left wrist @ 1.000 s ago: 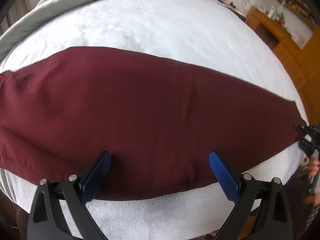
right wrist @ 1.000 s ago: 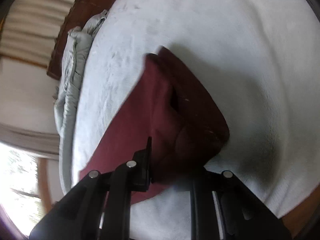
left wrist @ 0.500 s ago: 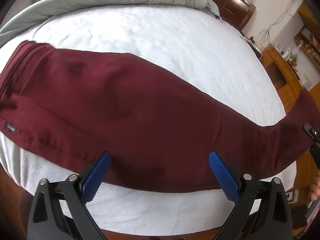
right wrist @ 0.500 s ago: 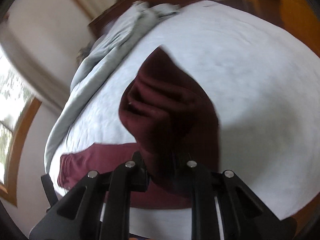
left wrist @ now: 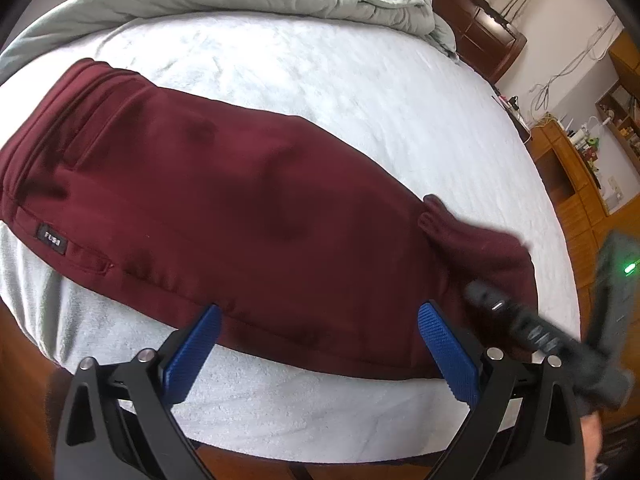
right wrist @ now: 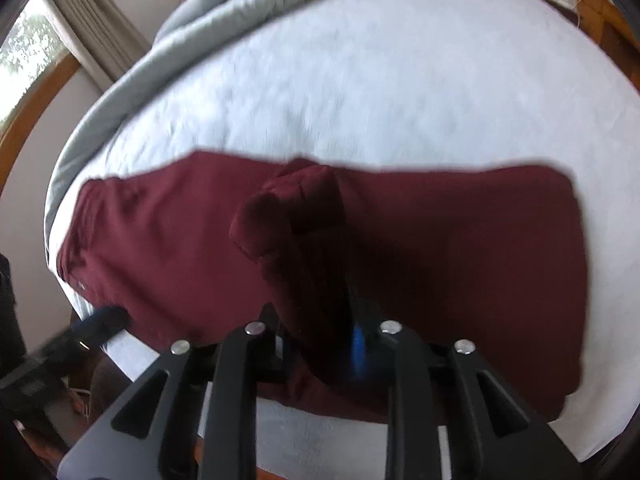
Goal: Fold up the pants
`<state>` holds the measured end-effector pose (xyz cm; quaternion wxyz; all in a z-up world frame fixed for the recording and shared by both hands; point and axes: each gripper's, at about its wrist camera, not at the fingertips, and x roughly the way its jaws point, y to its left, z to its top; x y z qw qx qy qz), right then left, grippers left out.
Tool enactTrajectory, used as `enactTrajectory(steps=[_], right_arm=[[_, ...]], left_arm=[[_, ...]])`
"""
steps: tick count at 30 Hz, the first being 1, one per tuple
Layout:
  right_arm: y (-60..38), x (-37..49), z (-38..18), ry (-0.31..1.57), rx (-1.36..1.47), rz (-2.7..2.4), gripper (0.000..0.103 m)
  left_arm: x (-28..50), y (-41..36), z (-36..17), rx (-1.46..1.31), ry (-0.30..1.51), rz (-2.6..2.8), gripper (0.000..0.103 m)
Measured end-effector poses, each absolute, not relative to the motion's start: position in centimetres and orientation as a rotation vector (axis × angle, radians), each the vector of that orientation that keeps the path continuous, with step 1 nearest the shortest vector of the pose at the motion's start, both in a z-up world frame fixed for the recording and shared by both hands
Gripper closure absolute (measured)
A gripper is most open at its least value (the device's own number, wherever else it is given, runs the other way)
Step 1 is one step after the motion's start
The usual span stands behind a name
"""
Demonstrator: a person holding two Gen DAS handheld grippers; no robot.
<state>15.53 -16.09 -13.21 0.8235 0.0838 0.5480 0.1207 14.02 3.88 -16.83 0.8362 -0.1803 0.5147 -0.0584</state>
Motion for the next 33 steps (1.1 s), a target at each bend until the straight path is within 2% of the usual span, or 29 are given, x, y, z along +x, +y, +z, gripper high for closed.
enactTrajectory(steps=[1, 3, 5, 9, 12, 19, 24, 26, 28, 31, 33], right_arm=[[-16.0, 15.3, -13.6, 1.173, 0.185, 0.276, 0.064], [-16.3, 14.8, -13.9, 1.179, 0.256, 0.366, 0.038], [-16.8, 14.5, -13.7, 1.19, 0.348, 0.471, 0.027], [-18.8, 13.1, -12.9, 1.209, 0.574, 0.675, 0.026], [-22.8, 11.6, -11.6, 1.14, 0.677, 0.655, 0.026], [-31.4, 9.2, -9.1, 1.006, 0.752, 0.468, 0.027], [-33.2, 8.1, -9.7, 1.003, 0.736, 0.391, 0.027], [-33.1, 8.0, -10.5, 1.017, 0.735, 0.386, 0.027], [-33.0, 8.1, -11.1, 1.031, 0.722, 0.37, 0.027], [-33.5, 8.2, -11.9, 1.039, 0.752, 0.355, 0.027], [-34.1, 8.0, -12.3, 1.034, 0.78, 0.337, 0.026]], left_arm=[[14.3, 3.7, -16.7, -0.383, 1.091, -0.124, 0.004], [14.4, 3.7, -16.8, -0.388, 1.094, -0.131, 0.004], [14.8, 3.9, -16.8, -0.394, 1.101, -0.143, 0.004], [15.6, 3.1, -16.7, -0.444, 1.122, -0.197, 0.004], [16.2, 1.9, -16.9, -0.464, 1.139, -0.235, 0.004], [18.1, -2.4, -19.7, -0.502, 1.262, -0.299, 0.004], [18.3, -4.1, -21.0, -0.609, 1.287, -0.361, 0.005], [18.4, -4.7, -20.9, -0.599, 1.283, -0.37, 0.022], [18.4, -5.1, -20.7, -0.515, 1.288, -0.309, 0.052], [18.2, -4.4, -20.4, -0.494, 1.266, -0.293, 0.072], [17.9, -3.5, -19.8, -0.536, 1.241, -0.302, 0.076]])
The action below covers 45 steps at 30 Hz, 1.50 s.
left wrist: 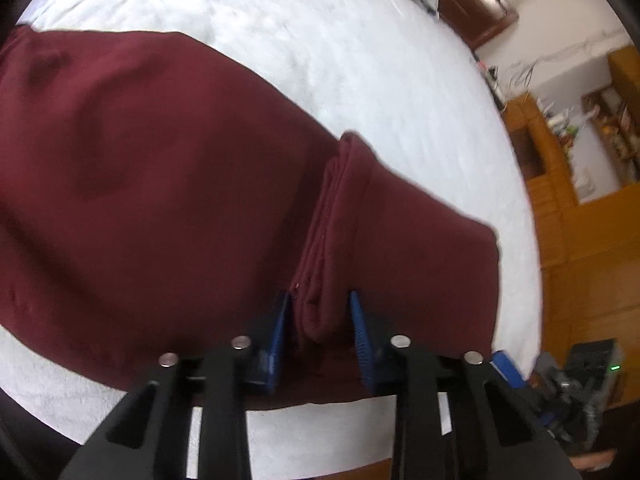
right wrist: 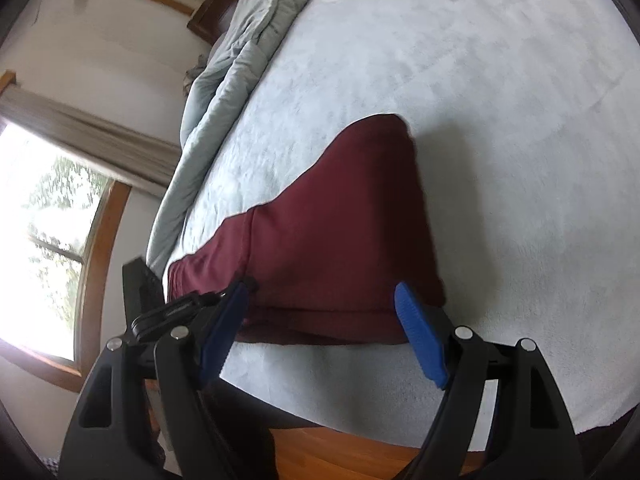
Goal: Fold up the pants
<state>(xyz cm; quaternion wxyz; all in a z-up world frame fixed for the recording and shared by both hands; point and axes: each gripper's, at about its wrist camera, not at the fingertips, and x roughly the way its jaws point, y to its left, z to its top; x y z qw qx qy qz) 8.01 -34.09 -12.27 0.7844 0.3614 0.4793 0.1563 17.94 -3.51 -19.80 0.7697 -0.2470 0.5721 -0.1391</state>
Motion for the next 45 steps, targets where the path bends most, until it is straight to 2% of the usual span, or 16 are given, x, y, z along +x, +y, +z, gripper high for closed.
enactTrajectory(steps=[7, 11, 15, 16, 19, 20, 21, 24, 27, 30, 33, 34, 36, 40, 42, 45], right_arm=[[-36.6, 8.1, -13.5, 1.052, 0.864, 0.303, 0.018], [-35.8, 9.9, -16.0, 1.125, 0.903, 0.339, 0.016], [-34.6, 11.6, -18.6, 1.192, 0.954, 0.382, 0.018], [-34.2, 12.0, -19.2, 1.207, 0.966, 0.395, 0.021], [-33.2, 12.3, -19.4, 1.223, 0.918, 0.42, 0.05], [-33.1, 12.3, -19.0, 1.222, 0.886, 0.432, 0.064], [-33.2, 12.2, -18.3, 1.207, 0.882, 0.462, 0.07], [-34.1, 11.5, -15.4, 1.146, 0.863, 0.476, 0.073], [-34.1, 10.9, -14.7, 1.162, 0.812, 0.434, 0.074], [-33.6, 11.1, -18.1, 1.281, 0.745, 0.317, 0.073], [-34.3, 10.9, -19.6, 1.269, 0.833, 0.324, 0.069], [-34.2, 10.8, -19.1, 1.265, 0.817, 0.33, 0.067], [-33.9, 10.7, -17.8, 1.261, 0.754, 0.314, 0.054], [-33.4, 10.3, -13.5, 1.204, 0.562, 0.261, 0.047], [-32.6, 10.2, -11.0, 1.165, 0.49, 0.253, 0.04], [-31.0, 10.9, -9.0, 1.133, 0.401, 0.267, 0.039]], left_arm=[[16.6, 0.9, -17.1, -0.522, 1.096, -0.23, 0.078], [16.7, 1.9, -19.9, -0.56, 1.186, -0.223, 0.078], [16.7, 1.7, -20.6, -0.557, 1.179, -0.217, 0.076], [16.7, 1.7, -20.5, -0.558, 1.18, -0.219, 0.075], [16.1, 2.0, -20.4, -0.565, 1.191, -0.216, 0.074], [16.2, 2.0, -20.1, -0.56, 1.193, -0.216, 0.073], [16.0, 1.9, -20.1, -0.552, 1.194, -0.215, 0.072], [15.8, 1.2, -19.3, -0.511, 1.174, -0.207, 0.065], [15.8, 0.6, -19.6, -0.464, 1.172, -0.19, 0.058], [15.8, 0.5, -20.3, -0.449, 1.174, -0.195, 0.056], [15.6, 0.0, -19.7, -0.4, 1.164, -0.21, 0.054], [15.5, 0.1, -19.5, -0.389, 1.164, -0.215, 0.049], [15.3, -0.1, -18.9, -0.361, 1.159, -0.214, 0.037], [13.9, 0.9, -17.3, -0.279, 1.114, -0.198, 0.019], [13.2, 1.2, -16.1, -0.224, 1.092, -0.176, 0.012], [12.4, 2.4, -14.4, -0.154, 1.051, -0.154, 0.008]])
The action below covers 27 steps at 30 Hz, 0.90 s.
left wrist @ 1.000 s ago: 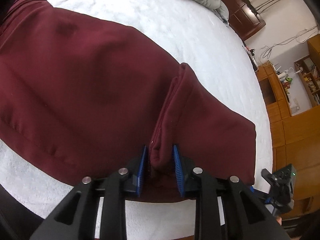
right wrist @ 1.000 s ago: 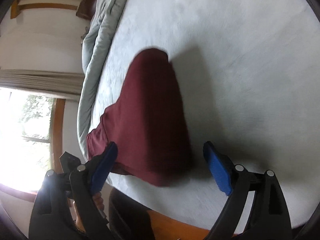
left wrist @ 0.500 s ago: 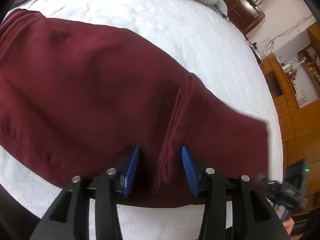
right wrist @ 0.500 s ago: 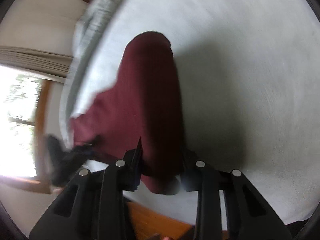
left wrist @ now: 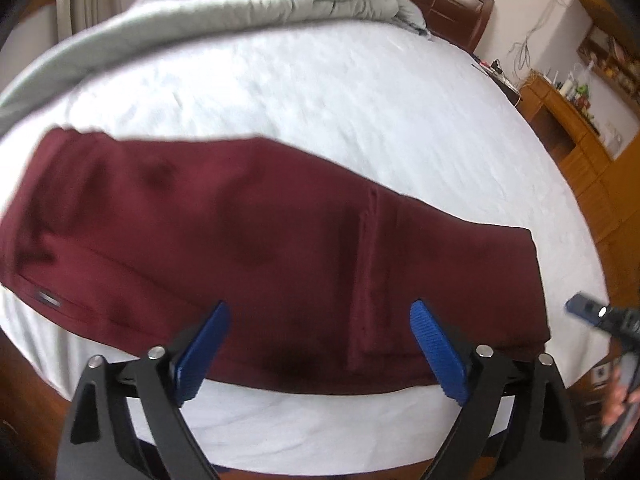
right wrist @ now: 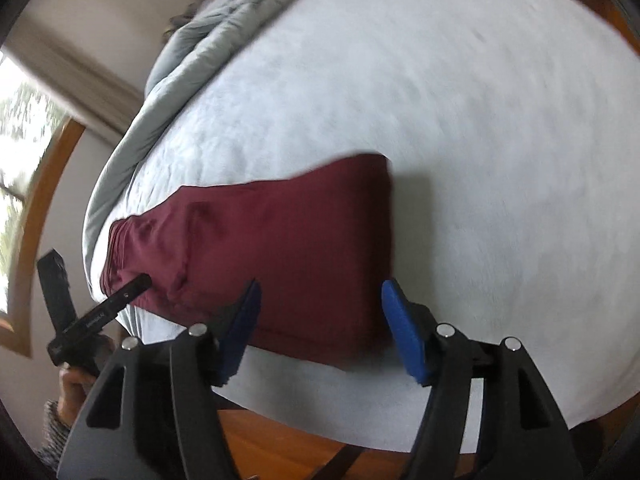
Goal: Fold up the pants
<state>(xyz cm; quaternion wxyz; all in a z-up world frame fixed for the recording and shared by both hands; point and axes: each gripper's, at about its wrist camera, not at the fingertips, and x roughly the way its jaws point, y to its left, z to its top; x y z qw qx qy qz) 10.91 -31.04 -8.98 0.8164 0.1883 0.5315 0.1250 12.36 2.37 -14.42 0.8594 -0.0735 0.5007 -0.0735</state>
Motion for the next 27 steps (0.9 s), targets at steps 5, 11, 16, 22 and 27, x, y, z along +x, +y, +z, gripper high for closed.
enactTrajectory(steps=[5, 11, 16, 22, 27], right_arm=[[-26.1, 11.8, -8.3, 1.141, 0.294, 0.327, 0.036], [-20.2, 12.9, -10.7, 1.197, 0.115, 0.313, 0.035], [-18.1, 13.4, -13.0, 1.258, 0.087, 0.316, 0.035], [-16.7, 13.5, -14.1, 1.277, 0.024, 0.287, 0.03], [-16.6, 13.6, -14.5, 1.285, 0.019, 0.287, 0.027]], left_arm=[[11.8, 6.5, -13.2, -0.18, 1.044, -0.094, 0.005], [10.9, 14.6, -14.0, -0.311, 1.064, 0.066, 0.005], [10.0, 20.6, -15.9, -0.386, 1.095, 0.186, 0.005], [11.0, 24.6, -17.5, -0.504, 1.092, 0.219, 0.005], [13.2, 25.4, -18.0, -0.563, 1.077, 0.203, 0.005]])
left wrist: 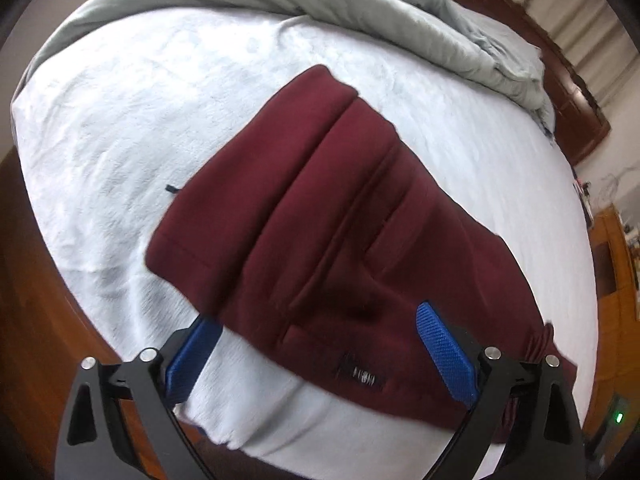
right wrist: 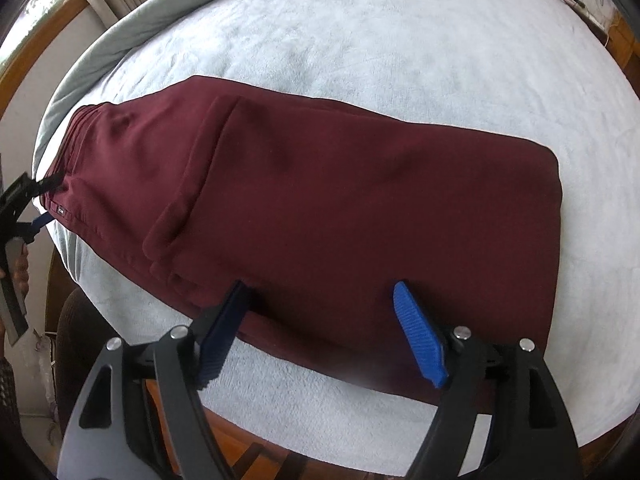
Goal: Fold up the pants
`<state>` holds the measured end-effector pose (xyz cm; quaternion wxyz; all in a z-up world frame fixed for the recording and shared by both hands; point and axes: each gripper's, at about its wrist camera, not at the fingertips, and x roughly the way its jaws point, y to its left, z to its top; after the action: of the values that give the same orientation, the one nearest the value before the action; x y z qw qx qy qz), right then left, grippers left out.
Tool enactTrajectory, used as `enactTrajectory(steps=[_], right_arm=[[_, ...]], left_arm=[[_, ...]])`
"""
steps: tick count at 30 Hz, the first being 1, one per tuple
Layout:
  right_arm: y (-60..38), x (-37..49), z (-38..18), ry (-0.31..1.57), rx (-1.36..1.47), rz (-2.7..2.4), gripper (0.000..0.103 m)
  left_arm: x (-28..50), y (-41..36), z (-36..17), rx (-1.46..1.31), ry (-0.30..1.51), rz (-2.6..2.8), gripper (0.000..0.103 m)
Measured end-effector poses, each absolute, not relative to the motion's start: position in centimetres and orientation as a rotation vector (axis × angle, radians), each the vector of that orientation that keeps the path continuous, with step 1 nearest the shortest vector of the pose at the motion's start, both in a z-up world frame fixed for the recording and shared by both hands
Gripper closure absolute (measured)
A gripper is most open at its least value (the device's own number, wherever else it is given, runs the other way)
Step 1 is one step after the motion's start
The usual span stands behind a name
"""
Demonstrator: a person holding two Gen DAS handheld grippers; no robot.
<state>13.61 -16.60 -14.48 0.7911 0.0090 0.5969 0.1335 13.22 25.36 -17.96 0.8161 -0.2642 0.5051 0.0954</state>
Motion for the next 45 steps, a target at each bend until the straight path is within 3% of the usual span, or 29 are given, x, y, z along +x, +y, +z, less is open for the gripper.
enactTrajectory(steps=[6, 10, 15, 17, 19, 21, 25, 26, 27, 28, 29, 30, 32, 34, 37, 45], right_arm=[[-17.0, 13.8, -14.8, 1.286, 0.053, 0.301, 0.026], [-17.2, 13.7, -15.0, 1.284, 0.07, 0.307, 0.023], [-17.0, 13.6, -15.0, 1.277, 0.058, 0.317, 0.021], [-17.2, 13.6, -15.1, 1.275, 0.067, 0.322, 0.021], [-17.3, 13.6, -15.2, 1.275, 0.07, 0.324, 0.021], [-17.1, 13.6, -15.2, 1.275, 0.072, 0.323, 0.018], [-16.7, 13.6, -15.3, 1.274, 0.055, 0.322, 0.017], [-16.8, 13.5, -15.3, 1.273, 0.056, 0.324, 0.017], [-16.8, 13.5, -15.3, 1.272, 0.059, 0.326, 0.017], [-16.9, 13.5, -15.3, 1.273, 0.062, 0.326, 0.017], [-16.9, 13.6, -15.3, 1.275, 0.065, 0.327, 0.017], [-16.9, 13.6, -15.3, 1.276, 0.064, 0.328, 0.017], [-17.0, 13.6, -15.3, 1.276, 0.065, 0.329, 0.017], [-17.0, 13.6, -15.3, 1.273, 0.069, 0.335, 0.017], [-17.5, 13.5, -15.1, 1.264, 0.096, 0.344, 0.017], [-21.6, 13.1, -12.1, 1.205, 0.253, 0.35, 0.022]], left_arm=[[14.4, 27.0, -19.3, -0.752, 1.055, 0.217, 0.006], [14.5, 28.3, -19.6, -0.847, 1.038, 0.22, 0.015], [14.7, 30.3, -20.9, -1.005, 1.027, 0.231, 0.016], [14.8, 29.5, -19.6, -0.931, 1.02, 0.23, 0.026], [14.4, 28.0, -17.7, -0.818, 0.984, 0.184, 0.054], [14.4, 27.0, -15.7, -0.766, 0.921, 0.095, 0.068], [16.0, 26.7, -15.6, -0.727, 0.925, 0.094, 0.065], [16.6, 26.9, -16.3, -0.751, 0.944, 0.096, 0.059], [17.2, 27.1, -16.8, -0.769, 0.957, 0.098, 0.041], [17.7, 27.1, -17.2, -0.778, 0.961, 0.107, 0.033], [18.1, 27.0, -17.7, -0.774, 0.975, 0.124, 0.033], [18.1, 27.0, -17.8, -0.761, 0.98, 0.132, 0.034], [18.6, 26.1, -17.3, -0.71, 0.965, 0.144, 0.045], [17.8, 26.0, -16.7, -0.694, 0.946, 0.132, 0.062], [17.1, 25.6, -15.6, -0.694, 0.918, 0.129, 0.068], [15.5, 20.6, -10.4, -0.538, 0.778, 0.052, 0.069]])
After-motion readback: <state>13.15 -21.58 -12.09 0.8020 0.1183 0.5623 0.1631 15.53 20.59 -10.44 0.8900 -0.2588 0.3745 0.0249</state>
